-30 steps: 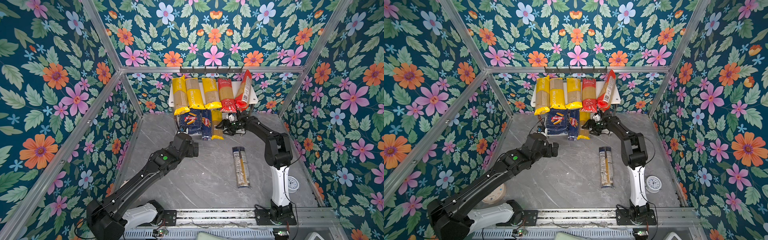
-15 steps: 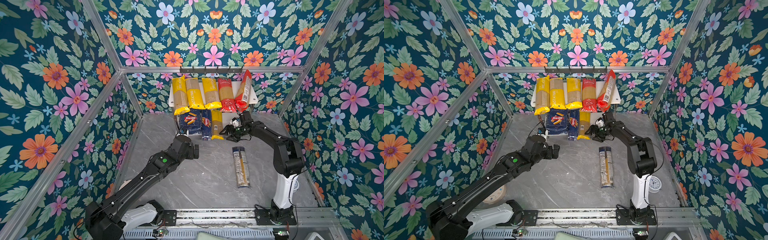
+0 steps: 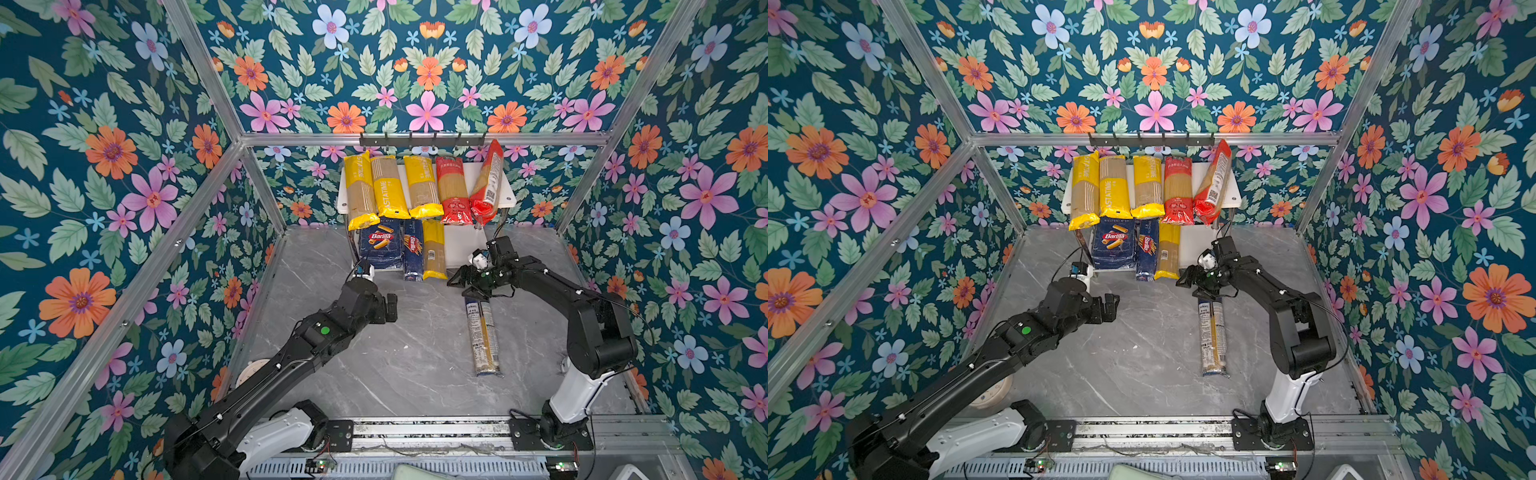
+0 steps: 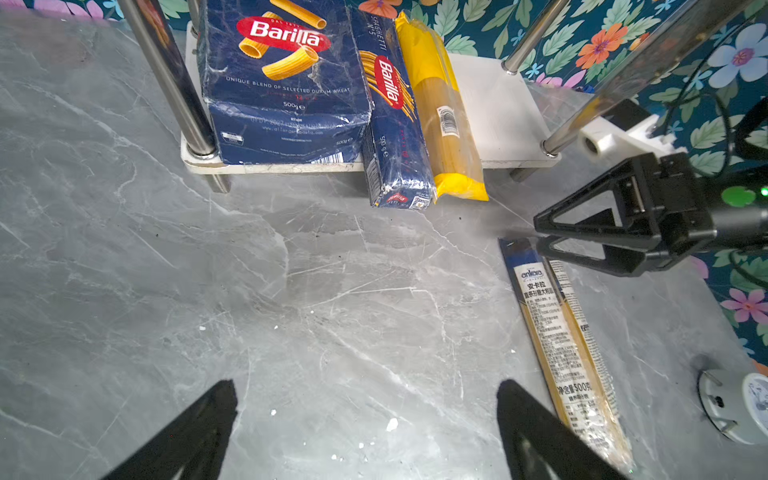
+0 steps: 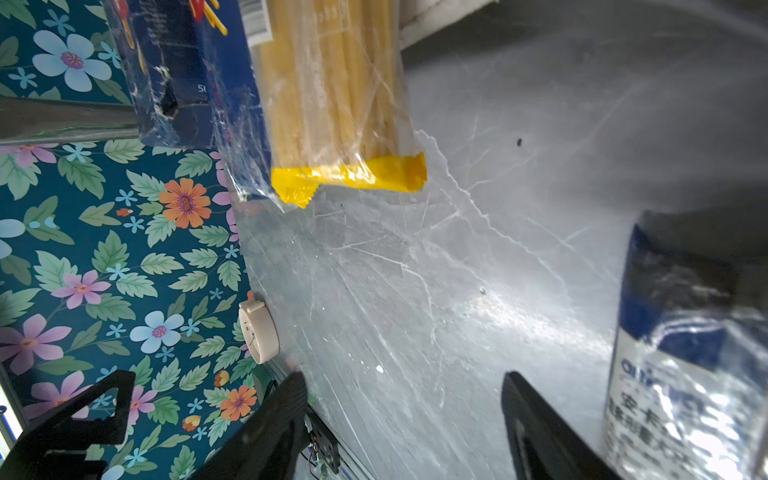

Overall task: Place and organize the pasta boxes and bags onto the shelf
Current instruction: 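Open the right gripper and move it back over the clear spaghetti pack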

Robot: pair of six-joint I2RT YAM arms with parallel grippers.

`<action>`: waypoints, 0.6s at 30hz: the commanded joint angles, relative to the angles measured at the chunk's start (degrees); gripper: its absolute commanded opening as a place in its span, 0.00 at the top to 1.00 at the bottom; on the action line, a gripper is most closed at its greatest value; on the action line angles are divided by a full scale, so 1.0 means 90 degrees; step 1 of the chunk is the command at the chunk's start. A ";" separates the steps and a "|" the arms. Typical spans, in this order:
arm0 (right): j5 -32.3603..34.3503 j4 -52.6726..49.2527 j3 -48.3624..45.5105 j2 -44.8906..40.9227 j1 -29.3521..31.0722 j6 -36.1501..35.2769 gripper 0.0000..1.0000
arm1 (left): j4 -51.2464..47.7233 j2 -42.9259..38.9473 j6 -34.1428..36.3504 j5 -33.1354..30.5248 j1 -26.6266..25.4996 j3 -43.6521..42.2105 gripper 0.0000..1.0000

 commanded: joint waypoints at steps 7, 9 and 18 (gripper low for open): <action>0.0896 -0.0858 -0.0811 -0.1364 0.0005 -0.0201 0.25 | 0.0209 -0.0323 -0.0321 0.0043 -0.0004 -0.0385 0.01; 0.1141 -0.1079 -0.1065 -0.1685 0.0010 -0.0192 0.25 | 0.0251 -0.0297 -0.0312 0.0084 -0.0002 -0.0414 0.00; 0.2514 -0.1722 -0.2350 -0.3079 0.0995 0.0568 0.22 | 0.0762 0.0037 -0.0287 0.0396 -0.0034 -0.0529 0.01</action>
